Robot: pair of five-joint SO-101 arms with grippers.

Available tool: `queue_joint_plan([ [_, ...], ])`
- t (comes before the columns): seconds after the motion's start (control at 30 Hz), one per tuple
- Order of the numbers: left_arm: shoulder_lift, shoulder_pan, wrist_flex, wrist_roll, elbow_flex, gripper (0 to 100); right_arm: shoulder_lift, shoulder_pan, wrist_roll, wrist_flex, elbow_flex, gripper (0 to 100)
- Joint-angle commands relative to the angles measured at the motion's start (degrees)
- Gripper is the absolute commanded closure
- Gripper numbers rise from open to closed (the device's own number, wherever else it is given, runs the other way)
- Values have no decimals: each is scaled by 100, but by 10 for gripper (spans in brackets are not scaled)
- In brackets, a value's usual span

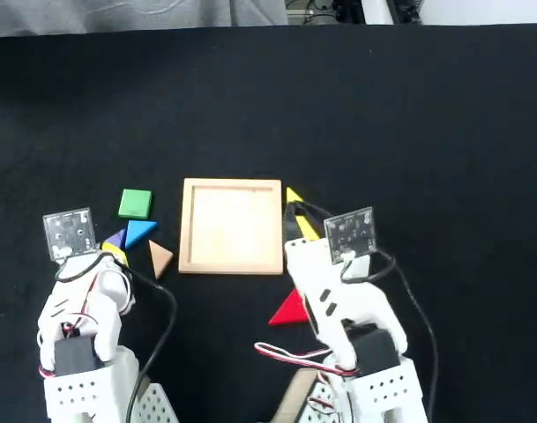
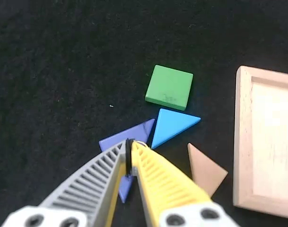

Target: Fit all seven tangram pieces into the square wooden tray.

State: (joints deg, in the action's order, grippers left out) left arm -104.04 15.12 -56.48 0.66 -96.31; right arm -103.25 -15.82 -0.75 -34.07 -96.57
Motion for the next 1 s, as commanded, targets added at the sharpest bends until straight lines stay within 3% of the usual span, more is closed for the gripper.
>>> queue_joint_plan([
  [0.0, -26, -57, -114, -721, -101, 970, -488, 18, -70, -747, 4, 986],
  [0.3, -26, -110, -237, -923, -101, 968, -505, 88, -70, -1143, 4, 986],
  [0.47, -26, -356, -387, -1055, -101, 967, -505, 967, -79, -1108, 4, 985],
  [0.6, -26, -391, -466, -1670, -101, 967, -505, 1820, -316, -1064, 4, 939],
  [0.7, -26, -391, -607, -1705, -66, 967, -505, 1934, -404, -1196, 4, 883],
  [0.83, -26, -330, -607, -1741, -31, 966, -505, 1846, -404, -1257, 4, 897],
  [0.97, -26, 813, -571, -2892, 945, 966, -497, 1846, -404, -1275, 4, 899],
])
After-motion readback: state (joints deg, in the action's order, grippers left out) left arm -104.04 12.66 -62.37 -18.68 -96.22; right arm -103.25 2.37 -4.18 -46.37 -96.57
